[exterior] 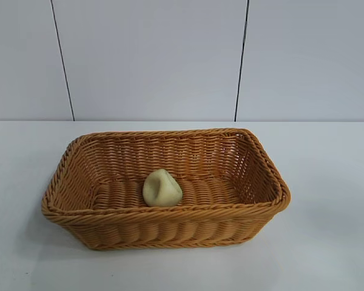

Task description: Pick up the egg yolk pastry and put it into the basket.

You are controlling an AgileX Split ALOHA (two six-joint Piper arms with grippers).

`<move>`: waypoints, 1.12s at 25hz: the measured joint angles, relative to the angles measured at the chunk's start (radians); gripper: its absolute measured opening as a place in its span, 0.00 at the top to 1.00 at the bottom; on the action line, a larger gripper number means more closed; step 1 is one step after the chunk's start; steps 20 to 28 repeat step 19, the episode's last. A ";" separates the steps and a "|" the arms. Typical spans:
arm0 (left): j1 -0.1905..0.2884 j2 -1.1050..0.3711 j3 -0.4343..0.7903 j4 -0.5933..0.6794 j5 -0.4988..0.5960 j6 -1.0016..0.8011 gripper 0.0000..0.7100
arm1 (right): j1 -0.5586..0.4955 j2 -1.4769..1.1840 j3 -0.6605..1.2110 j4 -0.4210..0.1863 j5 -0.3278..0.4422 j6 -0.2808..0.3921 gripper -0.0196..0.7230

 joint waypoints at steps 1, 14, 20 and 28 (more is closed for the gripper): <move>0.000 0.000 0.000 0.000 0.000 0.000 0.02 | -0.010 -0.033 0.000 0.000 0.000 0.000 0.04; 0.000 0.000 0.000 0.001 0.000 0.000 0.02 | -0.017 -0.077 0.002 0.002 0.001 0.000 0.04; 0.000 0.000 0.000 0.001 0.000 0.000 0.02 | -0.017 -0.077 0.002 0.002 0.001 0.000 0.04; 0.000 0.000 0.000 0.001 0.000 0.000 0.02 | -0.017 -0.077 0.002 0.002 0.001 0.000 0.04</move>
